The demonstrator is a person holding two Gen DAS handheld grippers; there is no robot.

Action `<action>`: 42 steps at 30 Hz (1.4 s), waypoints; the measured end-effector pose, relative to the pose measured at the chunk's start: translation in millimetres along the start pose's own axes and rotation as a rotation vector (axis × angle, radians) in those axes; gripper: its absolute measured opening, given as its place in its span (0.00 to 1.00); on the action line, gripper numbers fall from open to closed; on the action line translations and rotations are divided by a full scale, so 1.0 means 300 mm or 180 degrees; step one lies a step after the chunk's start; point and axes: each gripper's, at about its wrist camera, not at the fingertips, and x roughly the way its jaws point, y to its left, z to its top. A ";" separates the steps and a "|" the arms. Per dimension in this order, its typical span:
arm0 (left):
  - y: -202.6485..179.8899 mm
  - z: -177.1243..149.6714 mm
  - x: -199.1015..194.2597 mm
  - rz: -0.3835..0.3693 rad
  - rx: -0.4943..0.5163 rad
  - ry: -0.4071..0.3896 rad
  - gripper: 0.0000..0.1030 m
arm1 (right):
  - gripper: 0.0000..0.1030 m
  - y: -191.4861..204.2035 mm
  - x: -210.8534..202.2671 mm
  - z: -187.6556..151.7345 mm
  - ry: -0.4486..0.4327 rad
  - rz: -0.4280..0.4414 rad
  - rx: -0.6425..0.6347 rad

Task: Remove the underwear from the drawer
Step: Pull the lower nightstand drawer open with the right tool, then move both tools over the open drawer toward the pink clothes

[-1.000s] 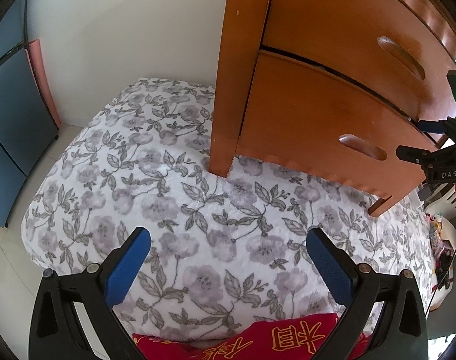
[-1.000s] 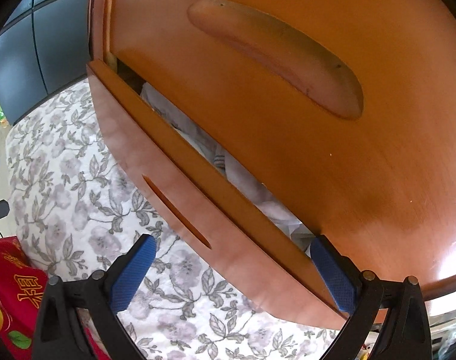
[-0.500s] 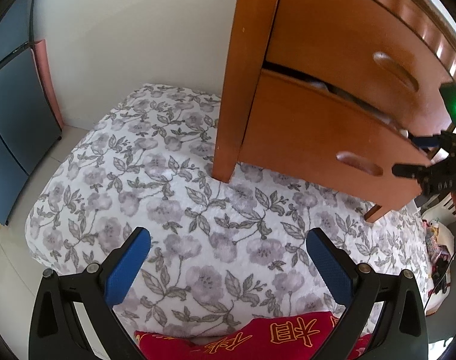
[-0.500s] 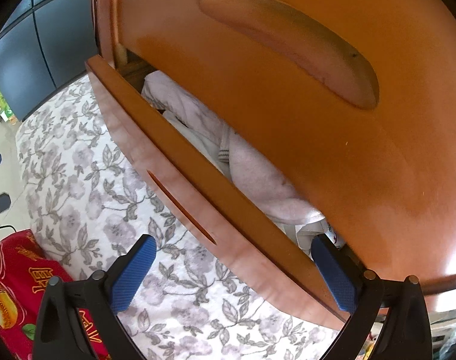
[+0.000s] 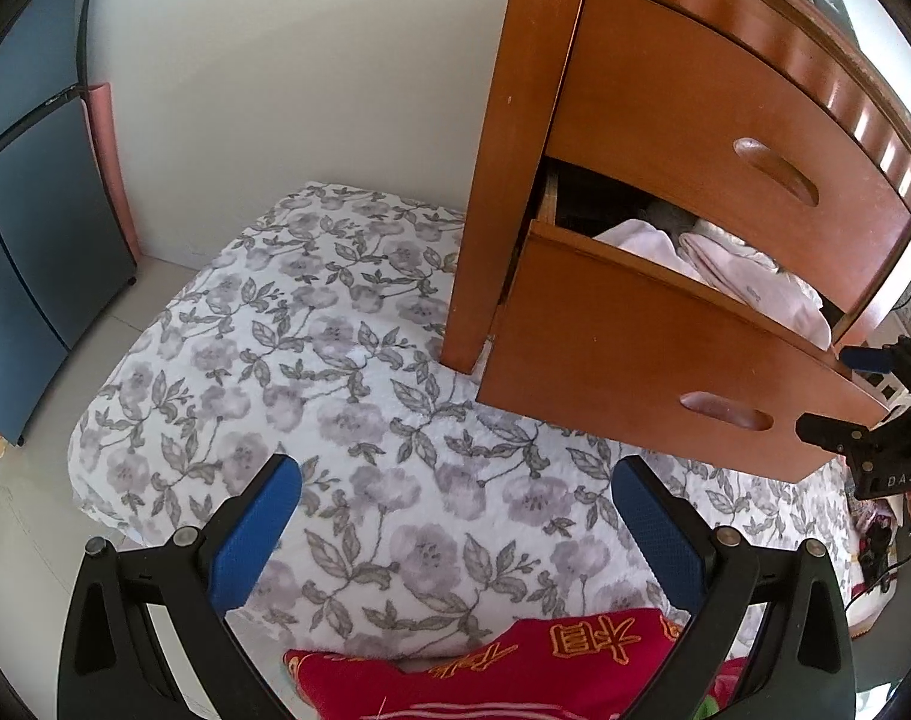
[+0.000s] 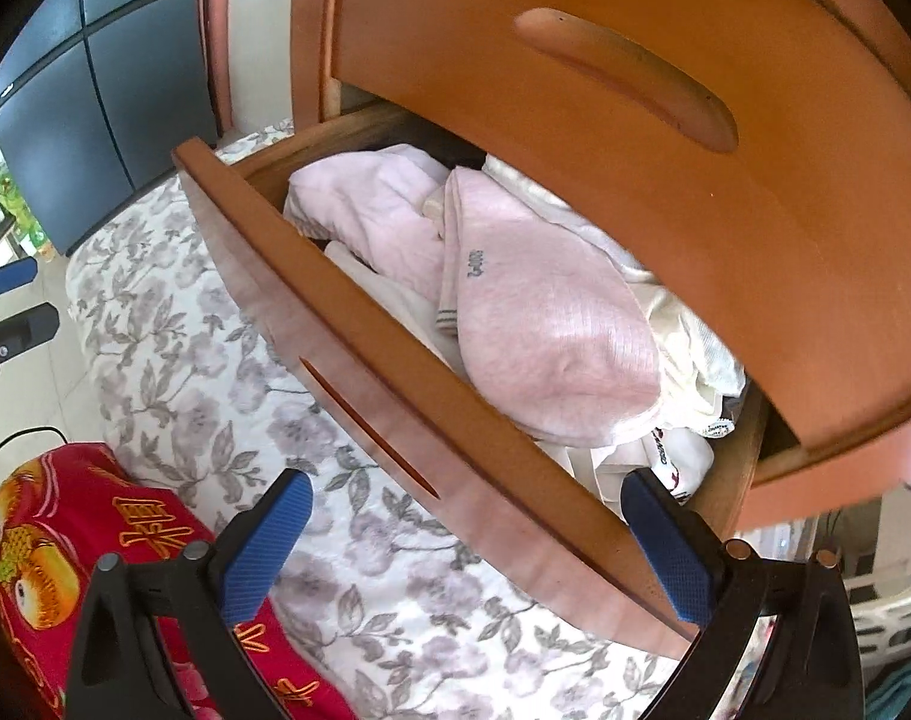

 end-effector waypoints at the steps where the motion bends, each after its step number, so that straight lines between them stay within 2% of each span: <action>1: 0.002 -0.006 -0.006 0.0004 0.0005 0.0002 1.00 | 1.00 0.007 -0.005 -0.007 -0.0003 0.0004 -0.0001; 10: 0.006 -0.051 -0.044 0.0039 0.0061 0.0041 1.00 | 1.00 0.059 -0.059 -0.073 -0.0143 0.0100 0.0117; 16: 0.002 -0.066 -0.059 0.0052 0.0100 0.0050 1.00 | 1.00 0.081 -0.088 -0.110 -0.0129 0.0171 0.0115; 21: -0.002 -0.077 -0.067 0.0038 0.0115 0.0052 1.00 | 1.00 0.116 -0.112 -0.164 -0.0159 0.0320 0.0101; 26: -0.009 -0.089 -0.077 0.0020 0.0166 0.0062 1.00 | 1.00 0.150 -0.109 -0.168 -0.0183 0.0173 0.0104; 31: -0.006 -0.094 -0.080 0.0033 0.0162 0.0060 1.00 | 1.00 0.128 -0.123 -0.171 -0.0260 0.0251 0.0239; 42: 0.006 -0.080 -0.103 -0.0045 0.0176 0.0004 1.00 | 1.00 0.124 -0.160 -0.181 -0.0367 0.0191 0.0288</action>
